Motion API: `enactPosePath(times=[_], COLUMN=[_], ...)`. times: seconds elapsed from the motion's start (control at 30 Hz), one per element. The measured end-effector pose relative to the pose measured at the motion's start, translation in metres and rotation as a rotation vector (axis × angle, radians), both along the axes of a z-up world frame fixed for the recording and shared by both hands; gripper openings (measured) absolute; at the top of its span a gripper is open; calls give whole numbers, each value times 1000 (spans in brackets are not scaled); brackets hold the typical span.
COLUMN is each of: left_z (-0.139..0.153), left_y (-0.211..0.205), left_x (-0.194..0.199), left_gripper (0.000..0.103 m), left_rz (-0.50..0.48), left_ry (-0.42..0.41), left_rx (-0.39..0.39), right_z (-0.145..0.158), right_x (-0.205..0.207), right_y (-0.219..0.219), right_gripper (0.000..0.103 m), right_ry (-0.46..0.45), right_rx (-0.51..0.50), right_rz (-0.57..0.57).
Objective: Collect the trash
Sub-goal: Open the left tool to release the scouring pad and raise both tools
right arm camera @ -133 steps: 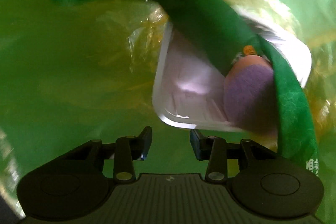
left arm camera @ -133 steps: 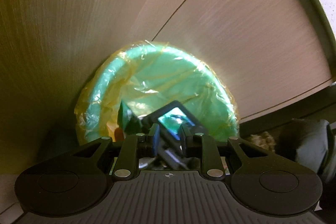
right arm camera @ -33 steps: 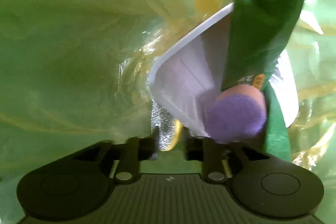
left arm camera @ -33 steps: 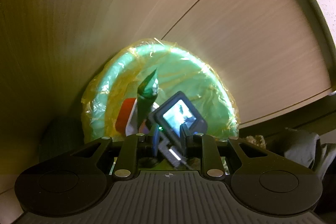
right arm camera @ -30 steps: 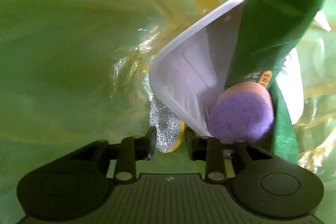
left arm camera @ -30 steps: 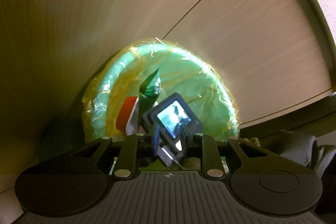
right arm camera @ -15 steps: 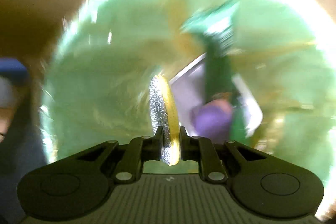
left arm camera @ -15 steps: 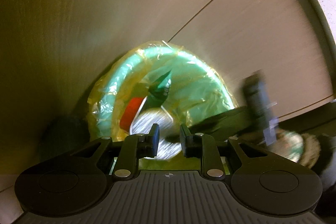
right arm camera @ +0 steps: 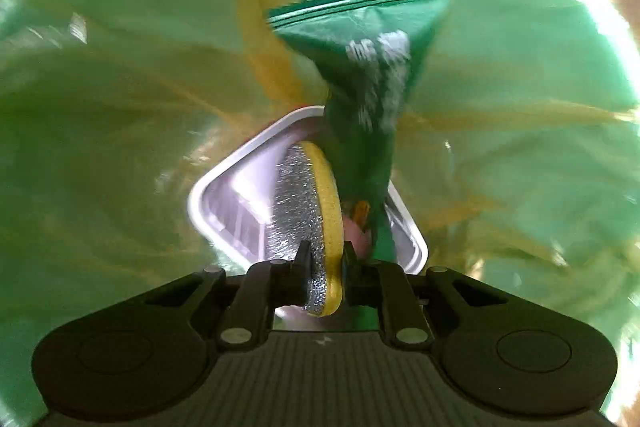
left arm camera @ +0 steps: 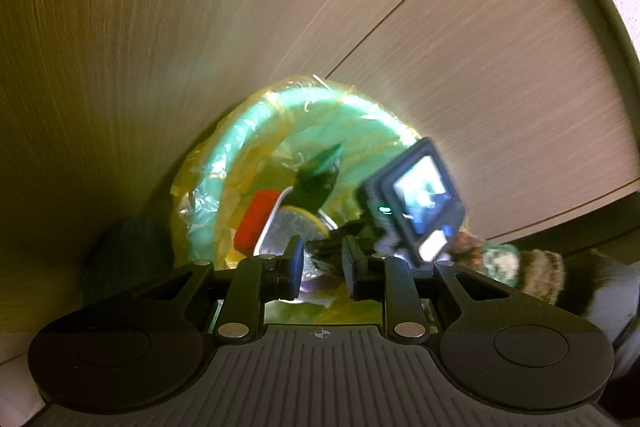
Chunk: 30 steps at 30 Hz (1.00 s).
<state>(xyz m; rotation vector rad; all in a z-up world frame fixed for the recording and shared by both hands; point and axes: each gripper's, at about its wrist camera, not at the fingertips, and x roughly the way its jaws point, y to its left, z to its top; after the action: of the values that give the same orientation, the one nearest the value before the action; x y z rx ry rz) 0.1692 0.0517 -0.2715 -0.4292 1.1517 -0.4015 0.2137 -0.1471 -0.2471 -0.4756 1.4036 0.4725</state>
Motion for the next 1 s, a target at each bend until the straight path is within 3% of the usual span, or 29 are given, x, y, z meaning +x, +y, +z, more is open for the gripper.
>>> enactPosePath(times=[0.07,0.17,0.23,0.3,0.43,0.57,0.67,0.77,0.8,1.0], left_z=[1,1,1,3,14,36,61,93,104,168], left_y=[1,-1,-3,-6,-14,-25,-34,-40,-42,-53], left_x=[0,-1,-3,-5,-11,-23,-35,-47,-50,-79], left_gripper=[24,24,24,24,24,24,24,24,24,24], left_rz=[1,0,-1,-2,-8,-8,2,17,20,39], left_ry=[-2,-7,-8,-13,-53,-140,-254,-377,-410,-611], left_rx=[2,4,11,22,48,74,108,131,137,183], right_z=[-3,-18,0,21,75,127,180,199,192,269], right_x=[9,6,0,-9,-28,-56,-76,-106,-116,-162], right_y=[-8,-28,-40,-51,-75,-91,-100,-100,-100,-114], right_gripper=[15,23,29,45,53,57,58,67,72,85], right_ry=[24,61,37,-1,-85,-200,-313,-449,-492,-754], right_rx=[9,106,139,160,239,301,365,441,468,601], right_rz=[-60,-139,-146,-160,-235,-312,-367,-392,-399,-470])
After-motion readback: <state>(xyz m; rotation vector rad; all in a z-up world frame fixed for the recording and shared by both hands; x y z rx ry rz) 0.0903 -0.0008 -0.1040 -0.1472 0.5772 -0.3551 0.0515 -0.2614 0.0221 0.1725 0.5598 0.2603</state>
